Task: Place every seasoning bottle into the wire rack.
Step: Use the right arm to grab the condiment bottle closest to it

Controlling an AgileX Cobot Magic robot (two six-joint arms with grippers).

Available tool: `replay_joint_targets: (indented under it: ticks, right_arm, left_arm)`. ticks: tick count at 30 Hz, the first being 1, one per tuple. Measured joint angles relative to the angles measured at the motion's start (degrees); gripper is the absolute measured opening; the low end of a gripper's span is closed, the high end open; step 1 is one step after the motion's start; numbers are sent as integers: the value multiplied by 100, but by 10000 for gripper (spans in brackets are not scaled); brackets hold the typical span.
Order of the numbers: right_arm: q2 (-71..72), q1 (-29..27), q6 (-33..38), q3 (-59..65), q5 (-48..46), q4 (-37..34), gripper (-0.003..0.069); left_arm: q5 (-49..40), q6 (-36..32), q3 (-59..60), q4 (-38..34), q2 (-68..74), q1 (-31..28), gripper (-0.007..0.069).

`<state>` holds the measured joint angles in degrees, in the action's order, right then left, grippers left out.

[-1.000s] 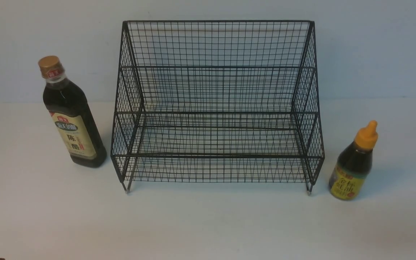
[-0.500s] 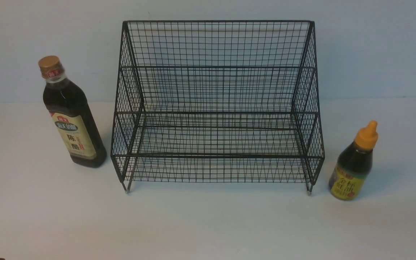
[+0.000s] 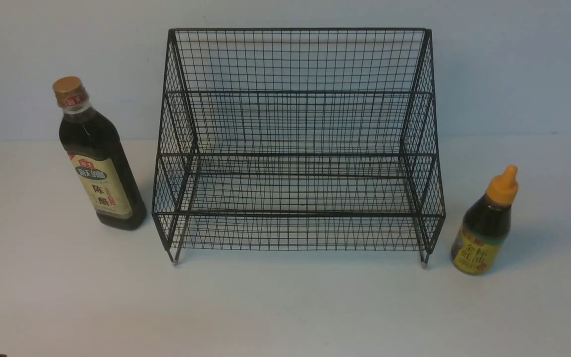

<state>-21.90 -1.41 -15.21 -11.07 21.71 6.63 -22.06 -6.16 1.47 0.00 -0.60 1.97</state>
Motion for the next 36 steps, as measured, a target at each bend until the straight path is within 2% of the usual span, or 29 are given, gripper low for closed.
replay_joint_targets:
  ticks: [1, 5, 6, 7, 10, 13, 18, 20, 21, 23, 26, 28, 32, 36]
  right_arm:
    - [-69, 0, -39, -21, 83, 74, -15]
    - [-1555, 0, -804, -448, 1183, 1671, -13]
    - [-1702, 0, -828, -488, 1269, 1724, -13]
    - [-2289, 0, -971, -650, 1545, 2075, -8]
    - [-3326, 0, -1016, -943, 1819, 2276, 8]
    - [-3962, 0, -949, -1151, 1824, 2301, 32]
    - [-4989, 0, -383, -1488, 1845, 2186, 122]
    - [-5301, 0, -229, -1558, 1859, 1950, 187]
    - [-5355, 0, -220, -1570, 1859, 1928, 192]
    - [-5687, 0, -200, -1664, 1910, 1745, 279]
    - [-5915, 0, -200, -1717, 2047, 1732, 333]
    - [-6148, 30, -200, -1733, 2216, 1732, 403]
    - [-6426, 135, -200, -1750, 2252, 1731, 456]
    - [-6646, 266, -190, -1750, 2240, 1731, 469]
  left_arm:
    - [0, 0, 0, 0, 0, 0, -5]
    - [0, 0, 0, 0, 0, 0, -5]
    - [0, 0, 0, 0, 0, 0, -5]
    - [0, 0, 0, 0, 0, 0, -5]
    - [0, 0, 0, 0, 0, 0, -5]
    - [0, 0, 0, 0, 0, 0, -5]
    - [0, 0, 0, 0, 0, 0, -5]
    - [0, 0, 0, 0, 0, 0, -5]
    - [0, 0, 0, 0, 0, 0, -5]
    - [0, 0, 0, 0, 0, 0, -5]
    - [0, 0, 0, 0, 0, 0, -5]
    - [0, 0, 0, 0, 0, 0, -5]
    - [0, 0, 0, 0, 0, 0, -5]
    - [0, 0, 0, 0, 0, 0, -5]
